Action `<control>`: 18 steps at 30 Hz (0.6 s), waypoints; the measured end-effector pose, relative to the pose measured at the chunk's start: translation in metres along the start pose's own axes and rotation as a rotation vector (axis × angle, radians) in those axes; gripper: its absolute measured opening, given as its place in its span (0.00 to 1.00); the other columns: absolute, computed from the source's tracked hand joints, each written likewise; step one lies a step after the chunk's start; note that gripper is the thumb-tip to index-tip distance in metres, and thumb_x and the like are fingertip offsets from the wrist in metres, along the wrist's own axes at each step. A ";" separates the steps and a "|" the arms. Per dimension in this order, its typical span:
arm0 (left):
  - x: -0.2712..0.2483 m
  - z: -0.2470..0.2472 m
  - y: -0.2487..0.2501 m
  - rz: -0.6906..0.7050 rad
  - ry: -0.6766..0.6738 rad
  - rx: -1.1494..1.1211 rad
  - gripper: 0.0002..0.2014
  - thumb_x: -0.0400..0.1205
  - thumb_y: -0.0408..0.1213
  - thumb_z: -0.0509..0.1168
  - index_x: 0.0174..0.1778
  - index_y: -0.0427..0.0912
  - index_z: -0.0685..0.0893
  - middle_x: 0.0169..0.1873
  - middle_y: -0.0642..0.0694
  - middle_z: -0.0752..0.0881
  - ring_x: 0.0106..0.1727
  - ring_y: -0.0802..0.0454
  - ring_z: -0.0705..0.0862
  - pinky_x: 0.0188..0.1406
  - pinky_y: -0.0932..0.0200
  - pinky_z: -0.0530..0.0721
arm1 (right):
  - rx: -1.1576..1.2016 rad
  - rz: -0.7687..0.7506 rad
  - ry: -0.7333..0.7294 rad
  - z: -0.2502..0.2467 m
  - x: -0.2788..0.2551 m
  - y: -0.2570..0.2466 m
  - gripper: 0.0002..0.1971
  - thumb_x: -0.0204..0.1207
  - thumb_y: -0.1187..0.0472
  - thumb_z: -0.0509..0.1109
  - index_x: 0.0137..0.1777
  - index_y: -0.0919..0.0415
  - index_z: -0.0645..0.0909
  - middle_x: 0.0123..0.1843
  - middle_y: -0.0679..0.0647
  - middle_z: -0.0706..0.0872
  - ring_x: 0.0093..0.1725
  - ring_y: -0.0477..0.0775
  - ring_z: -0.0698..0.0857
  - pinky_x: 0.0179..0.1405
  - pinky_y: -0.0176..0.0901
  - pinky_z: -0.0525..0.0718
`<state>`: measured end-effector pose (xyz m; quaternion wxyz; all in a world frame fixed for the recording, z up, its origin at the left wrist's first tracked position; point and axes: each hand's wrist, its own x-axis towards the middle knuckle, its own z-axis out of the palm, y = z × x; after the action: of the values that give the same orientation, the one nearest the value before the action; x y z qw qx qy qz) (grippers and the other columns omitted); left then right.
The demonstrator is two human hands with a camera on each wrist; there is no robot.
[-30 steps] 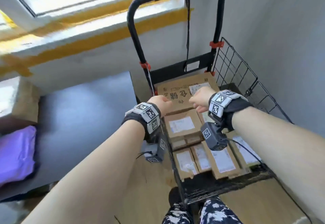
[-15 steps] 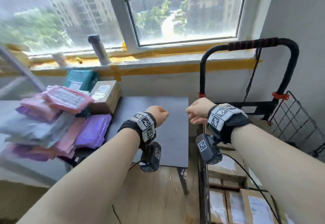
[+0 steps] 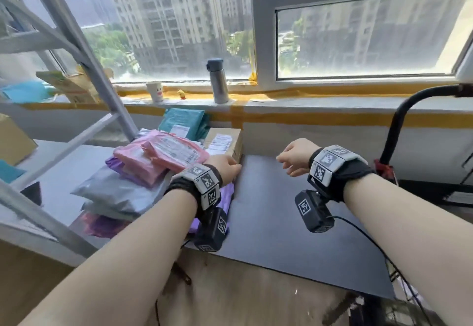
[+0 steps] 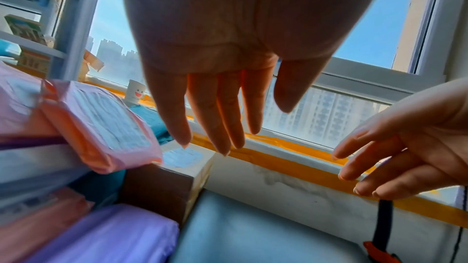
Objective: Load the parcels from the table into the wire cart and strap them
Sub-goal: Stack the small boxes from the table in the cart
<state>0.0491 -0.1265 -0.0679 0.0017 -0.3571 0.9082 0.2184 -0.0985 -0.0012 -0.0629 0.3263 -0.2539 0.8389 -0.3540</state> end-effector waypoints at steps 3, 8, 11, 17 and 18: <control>0.015 -0.017 -0.036 0.011 -0.006 0.025 0.15 0.84 0.40 0.59 0.58 0.37 0.87 0.56 0.38 0.87 0.60 0.43 0.83 0.58 0.59 0.77 | -0.047 -0.002 0.003 0.044 0.018 -0.027 0.05 0.76 0.65 0.66 0.46 0.67 0.81 0.40 0.63 0.80 0.36 0.61 0.81 0.44 0.52 0.85; 0.050 -0.026 -0.071 0.032 -0.025 0.000 0.14 0.83 0.39 0.60 0.55 0.36 0.88 0.55 0.38 0.88 0.60 0.43 0.83 0.56 0.59 0.77 | -0.163 -0.025 -0.001 0.080 0.052 -0.054 0.13 0.74 0.65 0.67 0.52 0.76 0.84 0.38 0.62 0.79 0.37 0.60 0.82 0.43 0.51 0.85; 0.075 -0.023 -0.083 -0.002 -0.016 -0.021 0.14 0.83 0.39 0.60 0.57 0.39 0.87 0.57 0.40 0.87 0.61 0.44 0.83 0.58 0.60 0.77 | -0.289 -0.047 0.000 0.088 0.081 -0.063 0.16 0.74 0.63 0.67 0.57 0.73 0.85 0.41 0.61 0.84 0.40 0.58 0.82 0.52 0.52 0.86; 0.131 -0.019 -0.101 -0.107 0.038 0.055 0.17 0.81 0.43 0.62 0.63 0.43 0.85 0.64 0.39 0.83 0.67 0.42 0.79 0.68 0.55 0.75 | -0.565 -0.133 -0.095 0.118 0.156 -0.065 0.29 0.73 0.53 0.71 0.74 0.57 0.71 0.70 0.59 0.77 0.68 0.62 0.78 0.66 0.48 0.78; 0.141 -0.019 -0.105 -0.114 0.033 0.118 0.17 0.81 0.45 0.62 0.64 0.45 0.85 0.65 0.39 0.82 0.68 0.42 0.77 0.69 0.54 0.74 | -0.608 -0.150 -0.112 0.126 0.170 -0.066 0.32 0.71 0.51 0.72 0.75 0.55 0.69 0.71 0.59 0.74 0.70 0.63 0.75 0.68 0.51 0.76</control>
<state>0.0152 -0.2935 -0.1144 0.0204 -0.4109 0.8976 0.1583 -0.1061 -0.2081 -0.1430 0.2541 -0.4202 0.8659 -0.0956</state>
